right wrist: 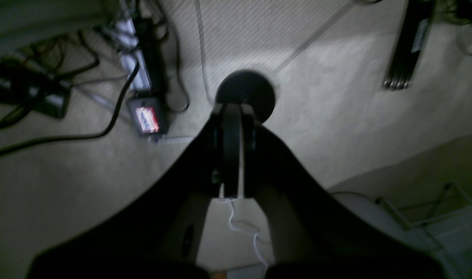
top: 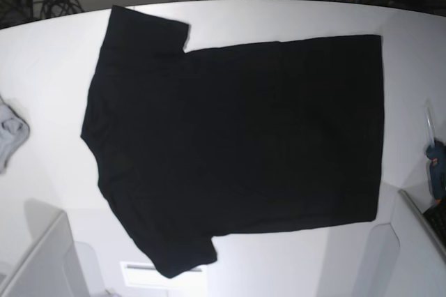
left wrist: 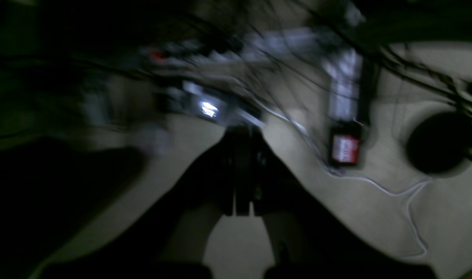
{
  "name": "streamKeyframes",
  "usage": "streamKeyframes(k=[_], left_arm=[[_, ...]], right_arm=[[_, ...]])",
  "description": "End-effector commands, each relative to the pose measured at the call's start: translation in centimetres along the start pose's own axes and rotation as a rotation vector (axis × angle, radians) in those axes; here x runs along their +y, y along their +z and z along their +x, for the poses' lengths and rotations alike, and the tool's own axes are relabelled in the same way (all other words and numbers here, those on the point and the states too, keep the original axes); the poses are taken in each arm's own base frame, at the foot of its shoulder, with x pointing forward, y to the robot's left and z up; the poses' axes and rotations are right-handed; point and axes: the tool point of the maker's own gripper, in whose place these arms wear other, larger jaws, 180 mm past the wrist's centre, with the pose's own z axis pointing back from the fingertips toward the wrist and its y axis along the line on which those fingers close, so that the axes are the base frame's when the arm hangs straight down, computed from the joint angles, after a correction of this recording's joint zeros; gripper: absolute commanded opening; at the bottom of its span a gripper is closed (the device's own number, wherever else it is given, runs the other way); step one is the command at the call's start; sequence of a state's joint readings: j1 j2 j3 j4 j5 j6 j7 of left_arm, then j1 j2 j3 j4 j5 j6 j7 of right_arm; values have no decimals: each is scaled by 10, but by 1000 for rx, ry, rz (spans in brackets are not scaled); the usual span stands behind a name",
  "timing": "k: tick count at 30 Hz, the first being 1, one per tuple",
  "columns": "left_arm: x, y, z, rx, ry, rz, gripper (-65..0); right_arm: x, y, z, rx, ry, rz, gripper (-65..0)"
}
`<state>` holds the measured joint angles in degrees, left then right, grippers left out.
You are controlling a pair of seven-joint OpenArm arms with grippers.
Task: Fold the T-shirt properly
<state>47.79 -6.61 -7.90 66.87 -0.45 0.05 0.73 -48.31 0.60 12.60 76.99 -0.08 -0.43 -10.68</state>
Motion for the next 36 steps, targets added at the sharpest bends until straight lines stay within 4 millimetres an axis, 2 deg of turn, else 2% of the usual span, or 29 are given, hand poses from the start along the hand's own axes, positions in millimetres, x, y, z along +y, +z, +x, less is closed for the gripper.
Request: streamKeyframes(k=[1,5,9,14,18,21,26,30,32,33,36], left_arm=[[7,11,2,-22,-7,14,-650],[27,40,30,-113,-16,54,-650],[33,59,51,-176,-44,56,-650],[30,83,86,-275,-73,36,-650],[30,101,115,-352,-83,34,-650],[28,108,134,-404,-83,32,-650],[28,115,153,-456,-83,35,-650],[28,114,172,-506,-50,34,-650],[44,114,179,-524,20,58,-650],[53,115,182,-535,65,71,-650],[88,121,189,-569,217,106,-650]], right_arm=[[-9,9,-1,-15,-7,-19,-650],[-22,28,24,-98,-68,-67,-650],[-32,49,55,-191,-108,-104,-650],[-36,73,93,-253,-116,-114,-650],[-39,94,138,-337,-124,-119,-650],[-37,98,166,-381,-141,-113,-650],[-28,98,203,-455,-159,-81,-650],[-5,103,232,-530,-179,83,-650],[-3,104,241,-533,-242,160,-650],[-4,104,244,-528,-265,191,-644],[-12,108,256,-520,-332,292,-440]])
